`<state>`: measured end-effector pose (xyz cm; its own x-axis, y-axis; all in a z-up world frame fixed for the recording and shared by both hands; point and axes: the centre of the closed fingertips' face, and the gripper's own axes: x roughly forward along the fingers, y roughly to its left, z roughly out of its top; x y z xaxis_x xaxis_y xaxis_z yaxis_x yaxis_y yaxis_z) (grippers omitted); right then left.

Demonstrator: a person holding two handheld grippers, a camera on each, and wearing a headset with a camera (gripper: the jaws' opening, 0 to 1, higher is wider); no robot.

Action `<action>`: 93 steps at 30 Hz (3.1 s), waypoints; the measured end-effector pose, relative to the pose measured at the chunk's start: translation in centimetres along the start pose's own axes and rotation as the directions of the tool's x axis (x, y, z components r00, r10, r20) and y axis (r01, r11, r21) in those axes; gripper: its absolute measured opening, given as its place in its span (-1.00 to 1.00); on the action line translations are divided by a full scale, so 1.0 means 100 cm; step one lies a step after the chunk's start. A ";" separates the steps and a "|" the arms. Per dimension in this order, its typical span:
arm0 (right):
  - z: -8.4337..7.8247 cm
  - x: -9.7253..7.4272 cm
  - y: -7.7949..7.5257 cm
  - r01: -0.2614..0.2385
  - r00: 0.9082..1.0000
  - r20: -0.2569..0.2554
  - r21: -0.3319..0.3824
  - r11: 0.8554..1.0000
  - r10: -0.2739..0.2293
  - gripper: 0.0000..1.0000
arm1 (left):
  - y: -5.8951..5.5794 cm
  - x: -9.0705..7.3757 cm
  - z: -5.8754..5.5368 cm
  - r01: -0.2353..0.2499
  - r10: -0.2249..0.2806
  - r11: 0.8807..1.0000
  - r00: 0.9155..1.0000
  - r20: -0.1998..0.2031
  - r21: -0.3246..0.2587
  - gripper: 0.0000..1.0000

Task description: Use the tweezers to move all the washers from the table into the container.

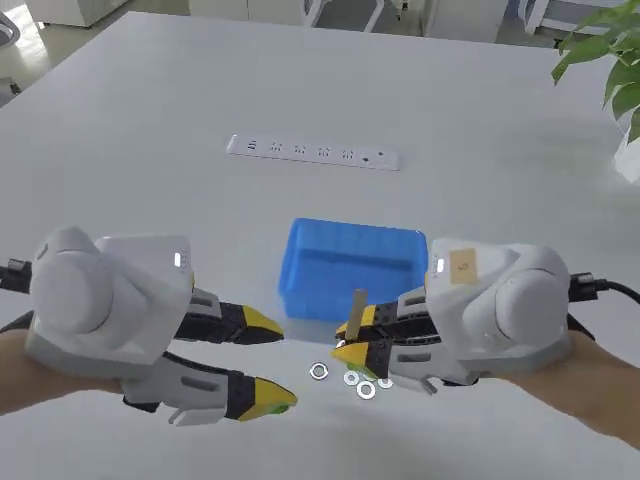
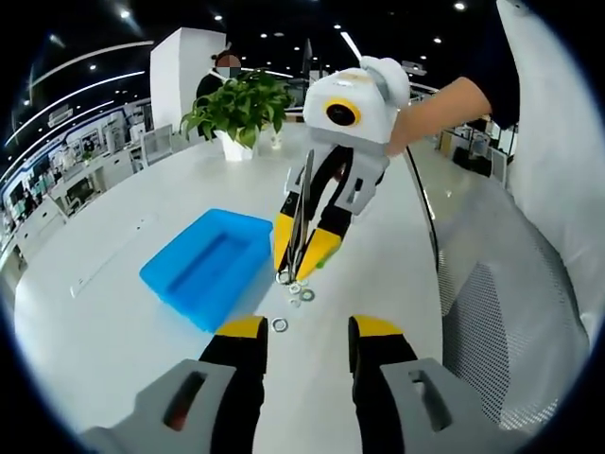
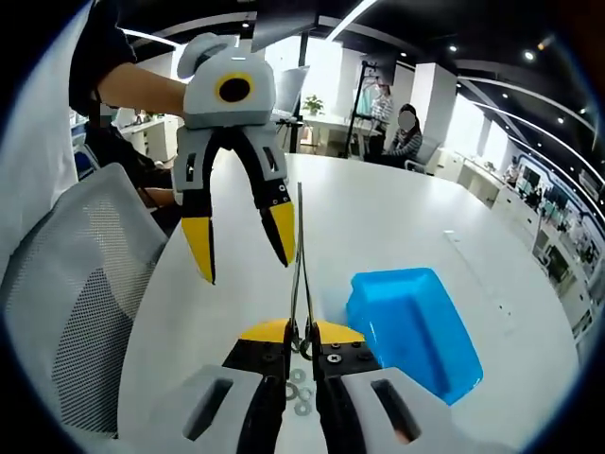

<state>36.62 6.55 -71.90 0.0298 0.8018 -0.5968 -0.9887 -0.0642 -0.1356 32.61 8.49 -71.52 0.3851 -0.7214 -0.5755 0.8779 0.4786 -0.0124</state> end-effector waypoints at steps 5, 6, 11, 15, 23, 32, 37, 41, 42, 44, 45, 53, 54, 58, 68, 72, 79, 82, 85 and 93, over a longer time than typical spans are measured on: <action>0.016 -0.016 -0.013 0.011 0.999 0.031 -0.010 1.000 -0.010 -0.81 | 0.003 -0.005 -0.005 -0.012 0.012 1.000 1.000 -0.010 0.010 -0.17; 0.018 -0.018 -0.017 0.013 0.999 0.030 -0.020 1.000 -0.012 -0.81 | 0.004 -0.006 -0.005 -0.020 0.020 1.000 1.000 -0.008 0.010 -0.17; 0.024 -0.022 -0.041 0.045 0.999 0.031 -0.052 0.998 -0.044 -0.82 | 0.007 -0.004 -0.006 -0.032 0.032 0.999 0.999 -0.010 -0.001 -0.15; 0.028 -0.019 -0.062 0.065 0.997 0.038 -0.059 0.996 -0.063 -0.81 | 0.007 -0.002 -0.006 -0.029 0.029 1.000 1.000 -0.010 -0.003 -0.13; 0.011 0.004 -0.096 0.074 0.997 0.006 -0.046 0.996 -0.074 -0.81 | 0.017 -0.001 -0.009 -0.045 0.045 0.999 0.999 -0.004 -0.003 -0.03; -0.017 0.034 -0.111 0.062 0.997 -0.042 -0.021 0.998 -0.062 -0.81 | 0.033 -0.004 -0.010 -0.122 0.122 0.993 0.993 0.011 0.010 0.43; -0.026 0.042 -0.111 0.048 0.998 -0.043 0.006 0.999 -0.048 -0.81 | 0.039 -0.005 -0.019 -0.155 0.155 0.988 0.988 -0.012 -0.004 0.66; -0.033 0.046 -0.109 0.038 0.998 -0.052 0.011 0.999 -0.037 -0.81 | 0.041 -0.006 -0.021 -0.179 0.179 0.983 0.984 -0.012 -0.030 0.71; -0.035 0.046 -0.108 0.036 0.998 -0.056 0.015 0.999 -0.035 -0.81 | 0.041 -0.006 -0.021 -0.181 0.181 0.983 0.983 -0.012 -0.033 0.72; -0.039 0.047 -0.108 0.033 0.998 -0.061 0.017 0.999 -0.032 -0.81 | 0.041 -0.006 -0.021 -0.188 0.188 0.981 0.982 -0.006 -0.049 0.73; -0.041 0.047 -0.108 0.032 0.998 -0.062 0.025 0.999 -0.030 -0.81 | 0.041 -0.006 -0.021 -0.192 0.191 0.980 0.981 -0.006 -0.054 0.75; -0.051 0.048 -0.106 0.026 0.997 -0.075 0.044 0.999 -0.023 -0.80 | 0.041 -0.007 -0.023 -0.210 0.210 0.975 0.978 -0.015 -0.070 0.81; -0.051 0.048 -0.105 0.025 0.997 -0.073 0.044 0.999 -0.021 -0.80 | 0.042 -0.008 -0.023 -0.212 0.212 0.974 0.977 -0.011 -0.074 0.81; -0.055 0.050 -0.104 0.023 0.997 -0.078 0.039 0.999 -0.020 -0.80 | 0.041 -0.009 -0.023 -0.215 0.215 0.973 0.977 -0.009 -0.083 0.81; -0.057 0.049 -0.103 0.033 0.997 -0.073 0.056 0.998 -0.029 -0.79 | 0.041 -0.016 -0.028 -0.231 0.230 0.969 0.973 -0.028 -0.092 0.81; -0.049 0.047 -0.104 0.038 0.998 -0.052 0.062 0.997 -0.035 -0.79 | 0.049 -0.014 -0.021 -0.229 0.228 0.971 0.973 -0.035 -0.061 0.84; -0.038 0.041 -0.105 0.037 0.999 -0.038 0.037 0.999 -0.036 -0.79 | 0.093 0.005 0.040 -0.212 0.213 0.977 0.971 0.107 -0.030 0.62; -0.027 0.037 -0.106 0.044 0.999 -0.014 0.030 0.999 -0.044 -0.79 | 0.112 0.011 0.067 -0.229 0.229 0.973 0.958 0.175 -0.016 0.61; -0.020 0.035 -0.108 0.054 0.999 -0.004 0.022 0.998 -0.054 -0.79 | 0.121 0.019 0.085 -0.210 0.206 0.978 0.954 0.215 -0.008 0.39; -0.019 0.036 -0.106 0.041 0.999 -0.004 0.016 0.999 -0.041 -0.78 | 0.119 0.039 0.094 -0.135 0.121 0.989 0.972 0.203 0.056 -0.17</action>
<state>47.44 9.00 -74.08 0.0706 0.8016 -0.5937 -0.9889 -0.0220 -0.1472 47.26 6.69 -66.20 0.5380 -0.7450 -0.3943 0.8326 0.5427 0.1108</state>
